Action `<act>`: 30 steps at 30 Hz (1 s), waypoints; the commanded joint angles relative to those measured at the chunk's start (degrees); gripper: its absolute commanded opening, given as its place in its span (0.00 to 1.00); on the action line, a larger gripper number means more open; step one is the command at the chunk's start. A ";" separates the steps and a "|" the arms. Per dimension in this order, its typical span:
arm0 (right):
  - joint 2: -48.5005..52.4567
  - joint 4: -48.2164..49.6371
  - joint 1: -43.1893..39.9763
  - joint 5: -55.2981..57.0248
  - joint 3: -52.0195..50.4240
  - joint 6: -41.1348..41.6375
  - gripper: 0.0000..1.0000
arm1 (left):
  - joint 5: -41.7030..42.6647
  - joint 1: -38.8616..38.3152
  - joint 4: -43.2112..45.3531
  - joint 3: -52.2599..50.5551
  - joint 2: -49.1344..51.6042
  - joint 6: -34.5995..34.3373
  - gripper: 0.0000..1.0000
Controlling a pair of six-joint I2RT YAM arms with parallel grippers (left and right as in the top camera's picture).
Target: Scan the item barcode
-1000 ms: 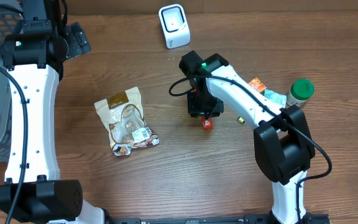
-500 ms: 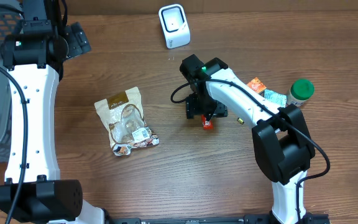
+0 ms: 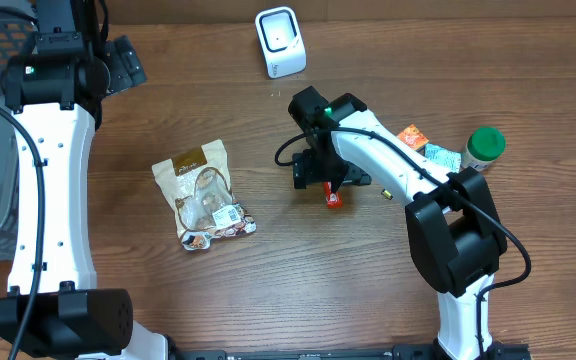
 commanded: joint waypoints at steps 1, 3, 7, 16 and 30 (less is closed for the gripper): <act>-0.04 0.37 -0.24 0.96 -0.26 -0.17 1.00 | -0.76 -0.07 0.15 0.44 0.55 -0.81 0.99; -0.04 0.35 -0.22 0.98 -0.26 -0.17 1.00 | -0.76 -0.07 0.13 0.44 0.55 -0.81 1.00; -0.04 -0.31 -0.22 0.96 -0.26 -0.15 0.85 | -0.76 -0.07 0.15 0.44 0.55 -0.81 1.00; -0.04 -0.55 -0.22 1.01 -0.70 0.28 0.44 | -0.76 -0.07 0.15 0.44 0.55 -0.81 1.00; -0.04 -0.76 -0.22 1.03 -0.74 -0.42 0.52 | -0.79 -0.07 0.15 0.44 0.55 -0.81 1.00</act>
